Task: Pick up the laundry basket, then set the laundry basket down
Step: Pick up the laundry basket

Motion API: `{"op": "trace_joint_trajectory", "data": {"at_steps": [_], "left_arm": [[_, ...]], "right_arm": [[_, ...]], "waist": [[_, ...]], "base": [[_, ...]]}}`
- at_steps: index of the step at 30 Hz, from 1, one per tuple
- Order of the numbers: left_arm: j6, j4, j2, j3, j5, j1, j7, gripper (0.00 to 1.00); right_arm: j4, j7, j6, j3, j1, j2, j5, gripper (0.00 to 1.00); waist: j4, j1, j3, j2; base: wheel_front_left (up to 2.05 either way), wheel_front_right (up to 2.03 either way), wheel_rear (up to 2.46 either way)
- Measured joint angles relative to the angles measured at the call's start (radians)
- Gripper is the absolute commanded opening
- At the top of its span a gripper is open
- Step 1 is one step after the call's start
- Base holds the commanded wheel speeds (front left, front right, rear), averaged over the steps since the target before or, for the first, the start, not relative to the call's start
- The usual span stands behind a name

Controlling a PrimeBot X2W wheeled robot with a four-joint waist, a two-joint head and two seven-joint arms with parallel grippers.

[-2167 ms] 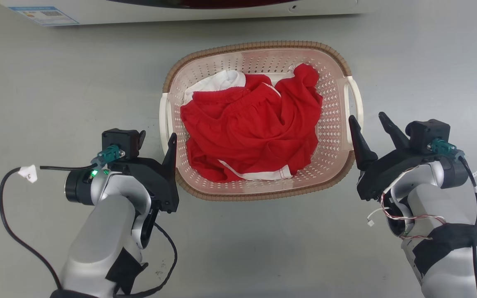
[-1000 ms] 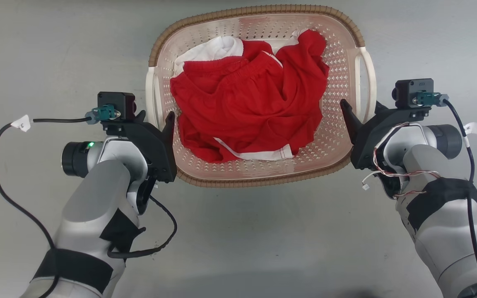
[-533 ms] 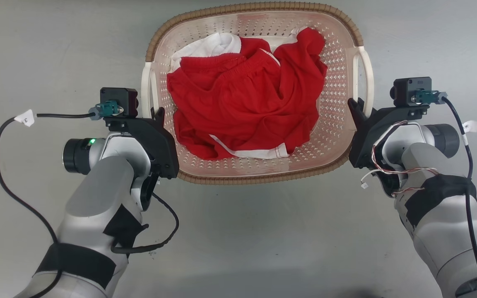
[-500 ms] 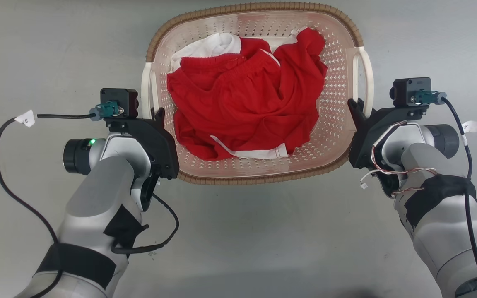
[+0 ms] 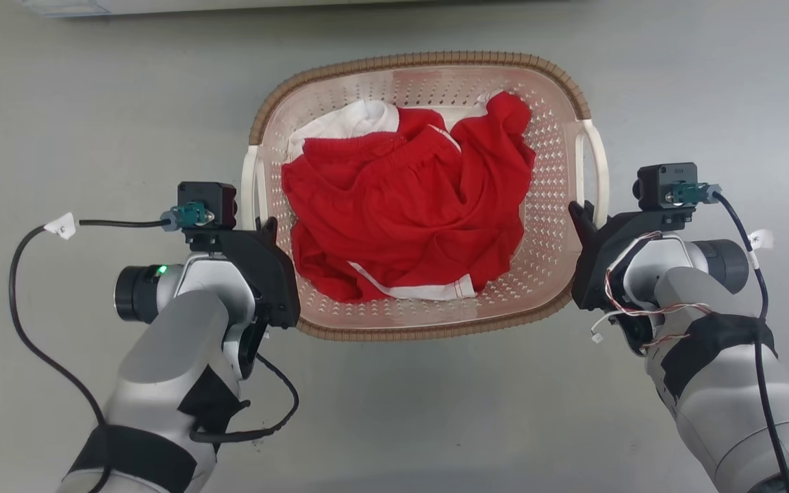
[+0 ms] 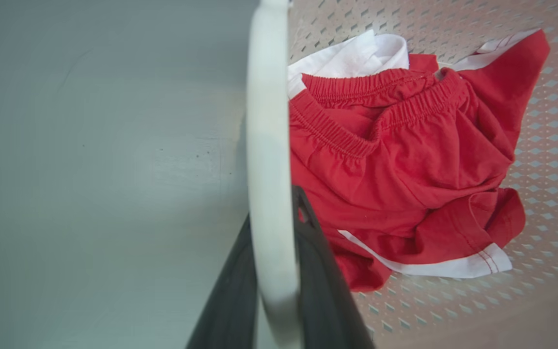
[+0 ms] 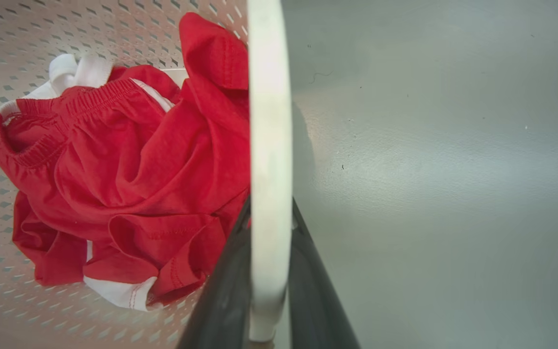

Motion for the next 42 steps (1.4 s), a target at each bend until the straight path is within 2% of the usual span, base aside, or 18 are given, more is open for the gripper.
{"op": "trace_joint_trajectory", "data": {"at_steps": [15,42], "left_arm": [[0.005,0.029,-0.003,-0.054,-0.070,0.078,0.037,0.00],[0.015,0.043,-0.007,-0.155,-0.240,0.351,0.166,0.00]], "right_arm": [[0.037,0.000,0.009,0.011,0.070,0.012,0.018,0.00],[0.027,0.154,0.012,0.117,0.378,0.019,0.190,0.00]], "waist": [[0.007,0.0000,-0.143,0.0000],[0.023,-0.0001,-0.518,0.0001]], "base": [[0.00,0.00,0.00],[0.00,0.00,0.00]]}}
